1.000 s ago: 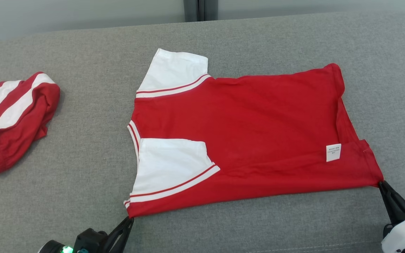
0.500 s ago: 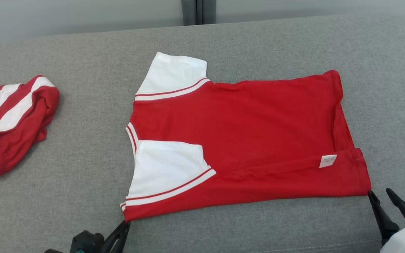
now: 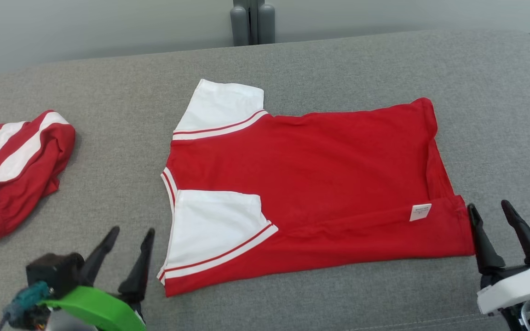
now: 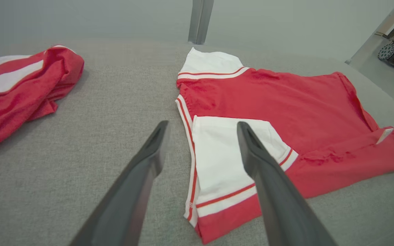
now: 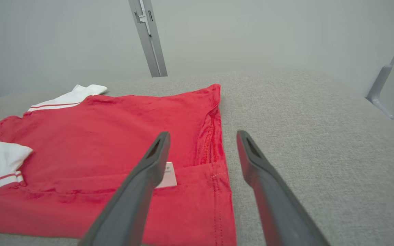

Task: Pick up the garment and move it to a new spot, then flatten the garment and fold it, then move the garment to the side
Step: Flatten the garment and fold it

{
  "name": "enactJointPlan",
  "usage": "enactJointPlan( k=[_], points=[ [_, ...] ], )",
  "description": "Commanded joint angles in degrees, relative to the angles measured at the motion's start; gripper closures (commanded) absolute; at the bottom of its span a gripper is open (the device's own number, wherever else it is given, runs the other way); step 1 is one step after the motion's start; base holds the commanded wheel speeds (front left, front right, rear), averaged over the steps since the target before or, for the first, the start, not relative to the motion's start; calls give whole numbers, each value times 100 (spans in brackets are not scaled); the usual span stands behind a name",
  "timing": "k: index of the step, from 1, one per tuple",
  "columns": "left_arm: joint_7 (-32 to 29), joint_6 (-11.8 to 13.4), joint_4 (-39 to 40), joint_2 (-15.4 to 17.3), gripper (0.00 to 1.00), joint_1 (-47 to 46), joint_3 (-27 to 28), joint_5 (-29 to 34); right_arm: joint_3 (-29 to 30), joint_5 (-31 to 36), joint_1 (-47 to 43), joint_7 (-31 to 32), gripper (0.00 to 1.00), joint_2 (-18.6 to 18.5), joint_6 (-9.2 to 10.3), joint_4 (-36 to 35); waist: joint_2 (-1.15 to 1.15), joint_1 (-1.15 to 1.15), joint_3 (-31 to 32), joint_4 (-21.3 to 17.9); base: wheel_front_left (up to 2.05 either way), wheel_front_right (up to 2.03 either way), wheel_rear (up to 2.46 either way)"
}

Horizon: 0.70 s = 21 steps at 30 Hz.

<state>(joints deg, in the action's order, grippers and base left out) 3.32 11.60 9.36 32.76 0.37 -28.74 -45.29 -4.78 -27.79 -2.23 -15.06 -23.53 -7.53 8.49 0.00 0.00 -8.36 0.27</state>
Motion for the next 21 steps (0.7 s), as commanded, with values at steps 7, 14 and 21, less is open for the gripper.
enactJointPlan(
  k=[7, 14, 21],
  points=[
    [-995, -352, -7, 451, 0, -1960, 100, 218, -137, 401, 498, -15, 0, 326, 9, -245, 0, 0, -507, 45, 0, 0, 0],
    [-2562, -1078, -958, 224, 0, -4203, -307, 77, -384, 476, 1008, -15, 0, 213, 9, -386, 0, 0, -1228, -33, 0, 0, 0],
    [-3723, -1548, -2201, -229, 0, -5777, -537, -287, -442, 447, 1531, -15, 0, 308, 9, -574, 0, 0, -1936, -300, 0, 0, 0]
  ],
)
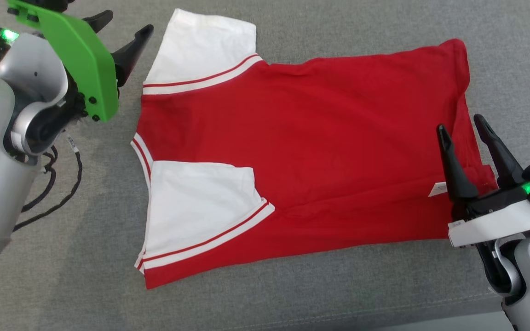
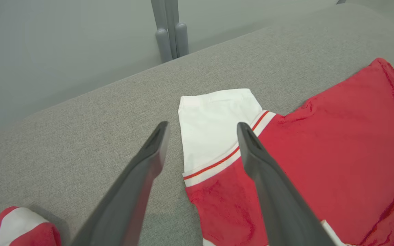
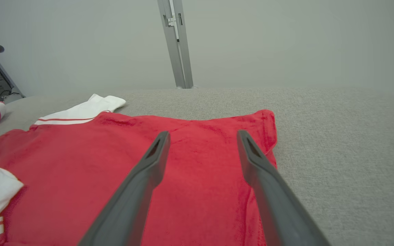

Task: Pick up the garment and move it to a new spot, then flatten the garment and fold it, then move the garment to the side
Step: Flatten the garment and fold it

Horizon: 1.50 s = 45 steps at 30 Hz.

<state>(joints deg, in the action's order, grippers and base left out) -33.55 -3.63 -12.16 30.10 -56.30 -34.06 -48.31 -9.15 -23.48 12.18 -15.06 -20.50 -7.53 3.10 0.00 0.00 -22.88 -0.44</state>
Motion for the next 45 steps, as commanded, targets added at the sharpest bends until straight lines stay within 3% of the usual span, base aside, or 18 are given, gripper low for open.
enactJointPlan(
  k=[1, 14, 34, 36, 37, 40, 41, 45],
  points=[
    [-114, -58, -178, 17, 0, -271, -24, 26, 6, 20, 146, -15, 0, 48, 9, -55, 0, 0, -554, -265, 0, 0, 0],
    [-214, -231, -1651, -164, 0, -1549, -199, 347, 39, 63, 482, -15, 0, 279, 9, -280, 0, 0, -1404, -701, 0, 0, 0],
    [6, -313, -2553, 40, 0, -2114, -543, 748, 11, 4, 611, -15, 0, 450, 9, -322, 0, 0, -1759, -979, 0, 0, 0],
    [-55, -320, -2614, 0, 13, -2112, -528, 659, 45, 9, 609, -15, 0, 453, 9, -327, 0, 0, -1754, -975, 0, 0, 0],
    [-99, -327, -2646, -11, 26, -2108, -531, 615, 69, 19, 606, -15, 0, 447, 9, -328, 0, 0, -1751, -970, 0, 0, 0],
    [-247, -342, -2682, -68, 72, -2036, -525, 433, 122, 32, 595, -15, 0, 445, 9, -339, 0, 0, -1734, -951, 0, 0, 0],
    [-325, -348, -2689, -107, 100, -1989, -498, 323, 139, 36, 591, -15, 0, 442, 9, -342, 0, 0, -1724, -943, 0, 0, 0],
    [-500, -360, -2602, -174, 100, -1918, -448, 58, 175, 48, 622, -15, 0, 430, 9, -372, 0, 0, -1679, -900, 0, 0, 0]
  ],
)
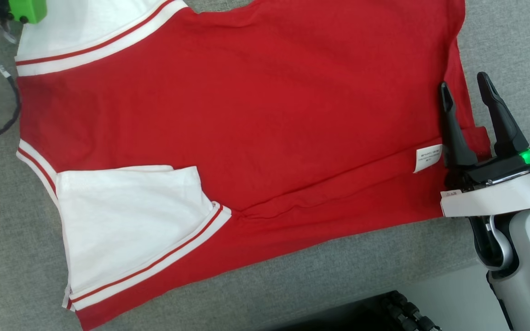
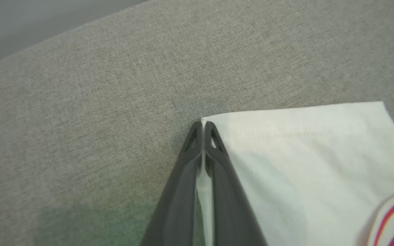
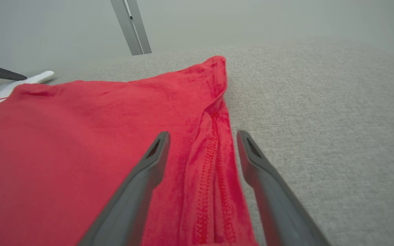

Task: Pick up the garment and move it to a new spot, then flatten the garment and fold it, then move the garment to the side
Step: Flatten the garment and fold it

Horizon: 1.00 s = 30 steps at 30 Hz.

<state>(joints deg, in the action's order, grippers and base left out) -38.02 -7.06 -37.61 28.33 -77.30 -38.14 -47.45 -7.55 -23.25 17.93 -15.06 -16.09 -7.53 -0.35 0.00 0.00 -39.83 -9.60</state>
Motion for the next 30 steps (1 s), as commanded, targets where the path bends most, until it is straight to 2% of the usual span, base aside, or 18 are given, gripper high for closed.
enactJointPlan(
  k=[1, 7, 9, 10, 17, 20, 24, 30],
  points=[
    [-3, -23, 0, 11, 100, 176, -42, -49, 19, 22, 60, -15, 0, -17, 9, -35, 0, 0, 32, 27, 0, 0, 0],
    [436, -39, 275, 9, 100, 232, -47, -129, 21, -114, 241, -15, 0, -146, 9, 139, 0, 0, 282, 117, 0, 0, 0],
    [466, -43, 358, 29, 100, 282, -89, -186, -23, -346, 366, -15, 0, -215, 9, 366, 0, 0, 407, 141, 0, 0, 0],
    [455, -47, 434, 51, 100, 341, -140, -263, -210, -660, 565, 88, 0, -380, 9, 676, 0, 0, 542, 169, 0, 0, 0],
    [322, -46, 950, 155, 100, 527, -369, -506, -725, -2138, 1694, 1716, 0, -1195, 8, 1273, 0, 0, 834, 324, 0, 0, 0],
    [290, -46, 1156, 194, 100, 565, -443, -559, -835, -2516, 2149, 2302, 0, -1482, 6, 1468, 0, 0, 858, 433, 0, 0, 0],
    [284, -47, 1354, 218, 100, 606, -502, -605, -989, -2773, 2579, 2788, 0, -1621, 6, 1747, 0, 0, 859, 549, 0, 0, 0],
    [249, -47, 1536, 269, 100, 642, -574, -621, -1175, -2832, 3001, 3002, 0, -1558, 6, 2356, 0, 0, 842, 641, 0, 0, 0]
  ],
)
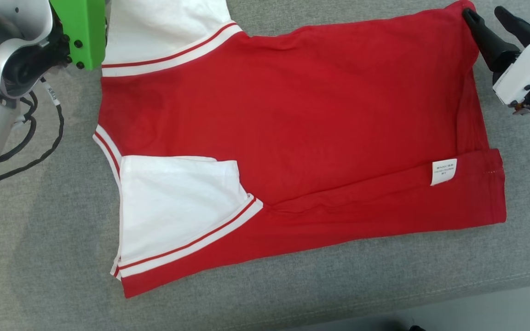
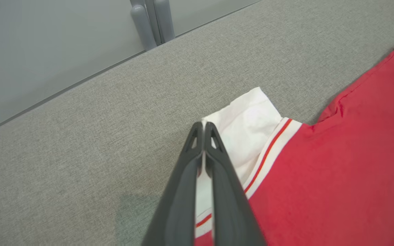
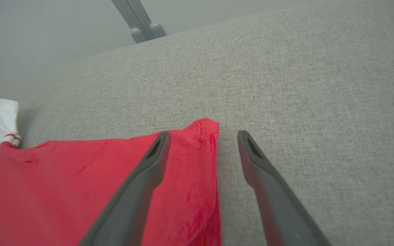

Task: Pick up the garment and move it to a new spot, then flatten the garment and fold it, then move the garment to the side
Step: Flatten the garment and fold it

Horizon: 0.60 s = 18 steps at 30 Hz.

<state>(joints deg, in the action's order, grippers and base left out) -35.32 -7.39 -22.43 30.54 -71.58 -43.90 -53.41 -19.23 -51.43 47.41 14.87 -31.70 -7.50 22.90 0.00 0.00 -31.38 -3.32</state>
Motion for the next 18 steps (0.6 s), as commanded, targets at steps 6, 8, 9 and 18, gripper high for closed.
enactJointPlan(
  k=[6, 8, 9, 18],
  points=[
    [-36, -1, 86, 25, 100, 81, -40, -34, -113, -269, 280, 125, 0, 85, 3, 413, 0, 0, -22, 62, 0, 0, 0],
    [-44, -1, 89, 13, 100, 88, -55, -35, -165, -350, 304, 155, 6, 74, 3, 462, 0, 0, -27, 70, 0, 0, 0],
    [-44, -1, 85, 9, 100, 90, -64, -34, -207, -384, 324, 163, 26, 67, 3, 464, 0, 0, -28, 75, 0, 0, 0],
    [48, -3, 30, 31, 100, 59, -62, -48, -472, -721, 460, 52, 100, -67, 2, 391, 0, 0, -53, 124, 0, 0, 0]
  ],
)
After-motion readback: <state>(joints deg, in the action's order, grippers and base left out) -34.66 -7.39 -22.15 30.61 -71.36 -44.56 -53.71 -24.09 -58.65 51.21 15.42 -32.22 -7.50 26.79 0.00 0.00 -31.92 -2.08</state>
